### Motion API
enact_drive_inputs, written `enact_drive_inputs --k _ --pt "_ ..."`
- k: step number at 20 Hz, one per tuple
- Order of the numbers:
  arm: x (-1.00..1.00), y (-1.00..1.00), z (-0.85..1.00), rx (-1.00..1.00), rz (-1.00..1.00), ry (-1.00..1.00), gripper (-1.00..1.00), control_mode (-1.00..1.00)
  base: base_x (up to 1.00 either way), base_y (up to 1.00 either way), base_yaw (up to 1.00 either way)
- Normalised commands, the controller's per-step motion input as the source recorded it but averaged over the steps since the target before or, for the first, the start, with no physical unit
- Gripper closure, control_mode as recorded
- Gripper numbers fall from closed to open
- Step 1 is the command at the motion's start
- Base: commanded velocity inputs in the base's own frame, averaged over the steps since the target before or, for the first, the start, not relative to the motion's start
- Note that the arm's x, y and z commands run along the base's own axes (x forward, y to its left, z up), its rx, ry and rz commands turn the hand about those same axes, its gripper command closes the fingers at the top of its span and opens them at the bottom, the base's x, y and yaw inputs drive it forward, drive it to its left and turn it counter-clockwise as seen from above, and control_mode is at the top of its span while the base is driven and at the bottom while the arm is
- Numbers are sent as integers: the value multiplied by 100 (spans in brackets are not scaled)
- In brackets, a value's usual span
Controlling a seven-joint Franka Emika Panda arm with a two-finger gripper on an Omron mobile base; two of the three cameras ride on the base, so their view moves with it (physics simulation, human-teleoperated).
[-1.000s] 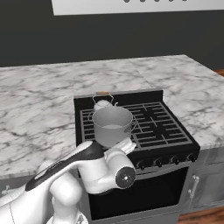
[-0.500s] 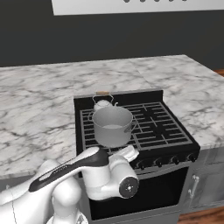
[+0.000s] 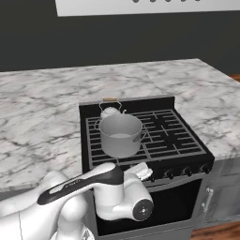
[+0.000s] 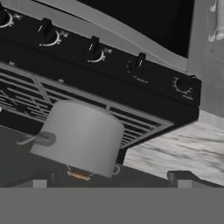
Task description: Pick the kettle from the cabinet and place it on a stove burner. Then pick the pot from the counter and place it on another stove burner. Finally, turn both burners on.
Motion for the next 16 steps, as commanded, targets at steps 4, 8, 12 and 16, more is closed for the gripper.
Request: enact_drive_inputs --k 4,8,12,16 --pt "-8 -2 -20 3 0 0 -100 -100 0 0 0" --pt "-9 -1 -16 5 0 0 -100 -100 0 0 0" --pt "-6 -1 -18 3 0 0 -100 -100 0 0 0" --pt "0 0 -11 0 0 1 -100 -100 0 0 0"
